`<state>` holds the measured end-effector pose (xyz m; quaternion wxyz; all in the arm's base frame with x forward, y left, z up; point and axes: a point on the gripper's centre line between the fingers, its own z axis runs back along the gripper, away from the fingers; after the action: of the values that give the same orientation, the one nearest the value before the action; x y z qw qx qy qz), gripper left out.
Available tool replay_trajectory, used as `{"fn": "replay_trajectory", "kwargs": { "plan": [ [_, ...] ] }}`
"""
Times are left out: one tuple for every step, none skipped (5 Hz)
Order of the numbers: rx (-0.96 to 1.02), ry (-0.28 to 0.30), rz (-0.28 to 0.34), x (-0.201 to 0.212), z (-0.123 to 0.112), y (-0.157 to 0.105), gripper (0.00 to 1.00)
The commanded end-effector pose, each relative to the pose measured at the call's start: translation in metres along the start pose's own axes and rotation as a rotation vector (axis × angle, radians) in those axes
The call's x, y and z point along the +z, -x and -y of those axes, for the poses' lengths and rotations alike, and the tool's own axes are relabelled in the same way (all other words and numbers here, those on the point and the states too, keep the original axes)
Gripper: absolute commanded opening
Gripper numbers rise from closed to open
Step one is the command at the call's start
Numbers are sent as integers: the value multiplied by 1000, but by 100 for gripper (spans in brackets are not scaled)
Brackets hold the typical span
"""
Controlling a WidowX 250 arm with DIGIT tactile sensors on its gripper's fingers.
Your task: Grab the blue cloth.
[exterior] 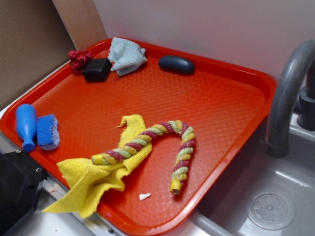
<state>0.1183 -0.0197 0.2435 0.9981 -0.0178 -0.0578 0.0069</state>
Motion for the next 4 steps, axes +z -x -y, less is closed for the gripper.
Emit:
{"fn": "replay_trajectory", "kwargs": {
  "plan": [
    [0, 0, 0, 0, 0, 0, 100],
    [-164, -31, 62, -55, -25, -44, 100],
    [-138, -67, 107, -95, -47, -91, 100],
    [-112, -113, 70, -128, -75, -104, 100]
  ]
}}
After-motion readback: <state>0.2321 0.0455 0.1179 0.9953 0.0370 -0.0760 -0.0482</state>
